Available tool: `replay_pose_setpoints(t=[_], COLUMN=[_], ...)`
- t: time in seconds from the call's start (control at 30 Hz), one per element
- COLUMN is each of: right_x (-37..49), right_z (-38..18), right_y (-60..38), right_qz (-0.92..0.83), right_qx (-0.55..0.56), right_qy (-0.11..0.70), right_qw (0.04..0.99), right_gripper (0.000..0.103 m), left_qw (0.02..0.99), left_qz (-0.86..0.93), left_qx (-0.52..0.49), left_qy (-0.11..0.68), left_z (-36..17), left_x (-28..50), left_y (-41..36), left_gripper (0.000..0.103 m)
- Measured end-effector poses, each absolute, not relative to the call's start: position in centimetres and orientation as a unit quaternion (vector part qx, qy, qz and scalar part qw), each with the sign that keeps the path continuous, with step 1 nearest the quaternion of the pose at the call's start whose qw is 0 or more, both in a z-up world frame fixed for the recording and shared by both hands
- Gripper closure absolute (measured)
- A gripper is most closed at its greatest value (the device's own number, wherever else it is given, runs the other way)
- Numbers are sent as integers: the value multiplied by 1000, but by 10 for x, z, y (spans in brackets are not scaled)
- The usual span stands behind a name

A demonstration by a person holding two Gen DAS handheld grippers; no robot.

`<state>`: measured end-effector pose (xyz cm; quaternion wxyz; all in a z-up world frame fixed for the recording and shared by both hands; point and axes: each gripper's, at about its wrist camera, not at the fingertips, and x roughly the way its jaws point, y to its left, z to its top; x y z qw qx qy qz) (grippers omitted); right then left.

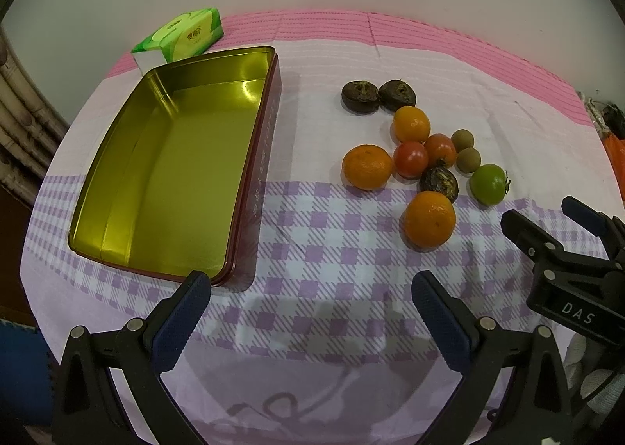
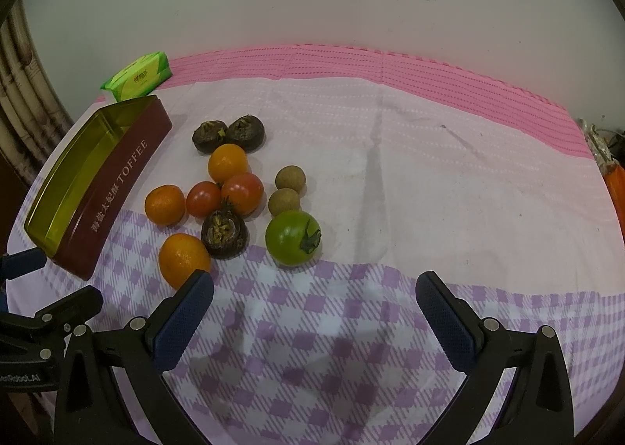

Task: Organize fruits

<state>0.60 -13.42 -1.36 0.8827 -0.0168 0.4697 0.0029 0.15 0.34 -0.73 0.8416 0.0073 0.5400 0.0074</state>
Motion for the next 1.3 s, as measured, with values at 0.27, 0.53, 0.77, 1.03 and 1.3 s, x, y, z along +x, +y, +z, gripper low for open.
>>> replay_pose_setpoints(t=[0.27, 0.53, 0.77, 1.03, 1.3], right_x=[7, 4, 4, 4, 4], right_z=[-14, -12, -11, -11, -13], right_y=[-134, -134, -134, -135, -136], right_qz=[4, 1, 1, 2, 0], right_qx=[-17, -19, -20, -20, -20], right_qy=[470, 469, 471, 470, 472], right_qw=[882, 883, 882, 882, 882], right_gripper=[0, 0, 0, 0, 0], left_qw=[841, 840, 840, 839, 839], left_qz=[8, 9, 11, 13, 13], left_qx=[6, 5, 1, 0, 0], left_qy=[541, 543, 543, 543, 544], left_z=[-8, -9, -8, -8, -8], left_x=[0, -2, -1, -1, -1], left_y=[2, 3, 5, 6, 6], left_gripper=[1, 1, 1, 1, 1])
